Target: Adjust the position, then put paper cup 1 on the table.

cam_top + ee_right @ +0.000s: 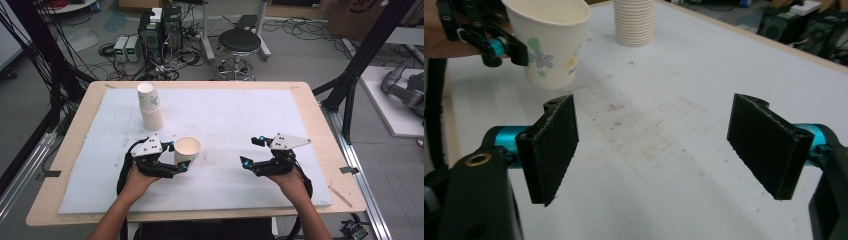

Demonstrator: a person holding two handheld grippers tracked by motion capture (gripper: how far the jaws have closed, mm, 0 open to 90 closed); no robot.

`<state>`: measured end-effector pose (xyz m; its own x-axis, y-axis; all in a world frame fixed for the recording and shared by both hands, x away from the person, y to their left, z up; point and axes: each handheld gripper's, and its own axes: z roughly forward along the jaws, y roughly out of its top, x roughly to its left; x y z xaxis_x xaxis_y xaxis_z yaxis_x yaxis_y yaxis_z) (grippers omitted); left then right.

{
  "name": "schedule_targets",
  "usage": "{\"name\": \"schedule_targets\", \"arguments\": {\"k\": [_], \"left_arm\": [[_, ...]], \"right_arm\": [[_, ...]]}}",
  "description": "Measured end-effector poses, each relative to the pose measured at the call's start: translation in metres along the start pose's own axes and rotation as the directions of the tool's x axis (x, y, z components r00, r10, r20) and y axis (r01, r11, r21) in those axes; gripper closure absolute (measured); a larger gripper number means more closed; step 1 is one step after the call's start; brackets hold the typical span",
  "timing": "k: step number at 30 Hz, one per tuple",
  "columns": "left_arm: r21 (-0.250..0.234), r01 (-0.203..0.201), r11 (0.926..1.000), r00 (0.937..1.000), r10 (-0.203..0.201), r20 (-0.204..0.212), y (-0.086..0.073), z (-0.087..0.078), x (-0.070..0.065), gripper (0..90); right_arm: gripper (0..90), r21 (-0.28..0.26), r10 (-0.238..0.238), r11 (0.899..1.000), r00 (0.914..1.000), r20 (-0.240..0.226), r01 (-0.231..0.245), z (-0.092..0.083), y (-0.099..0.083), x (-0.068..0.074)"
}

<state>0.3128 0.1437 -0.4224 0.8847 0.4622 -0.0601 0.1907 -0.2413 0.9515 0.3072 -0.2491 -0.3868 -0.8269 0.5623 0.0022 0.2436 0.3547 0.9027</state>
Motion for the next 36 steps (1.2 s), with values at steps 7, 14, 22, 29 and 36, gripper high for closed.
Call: {"name": "schedule_targets", "arguments": {"k": [7,14,22,29,36], "left_arm": [[-0.068,0.011,0.9976,0.9991,-0.013,-0.040,0.000,-0.008,0.003,31.7],[-0.083,-0.004,0.9965,0.9965,-0.003,-0.084,-0.004,-0.014,0.005,31.6],[-0.112,0.004,0.9937,0.9919,-0.018,-0.126,-0.011,-0.029,0.010,31.5],[-0.137,0.011,0.9905,0.9883,-0.032,-0.149,-0.011,-0.037,0.012,31.4],[-0.128,0.008,0.9917,0.9857,-0.029,-0.166,-0.014,-0.039,0.015,31.0]], "right_arm": [[21.1,-0.020,0.038,0.999,0.9985,0.039,-0.037,-0.006,-0.016,-0.005],[21.1,-0.018,0.047,0.999,0.9978,0.046,-0.047,-0.006,-0.019,-0.007],[21.1,-0.043,0.049,0.998,0.9970,0.060,-0.047,-0.005,-0.018,-0.010],[21.1,-0.050,0.051,0.998,0.9970,0.058,-0.048,-0.003,-0.017,-0.009],[21.1,-0.060,0.055,0.997,0.9950,0.083,-0.051,-0.005,-0.017,-0.011]]}}
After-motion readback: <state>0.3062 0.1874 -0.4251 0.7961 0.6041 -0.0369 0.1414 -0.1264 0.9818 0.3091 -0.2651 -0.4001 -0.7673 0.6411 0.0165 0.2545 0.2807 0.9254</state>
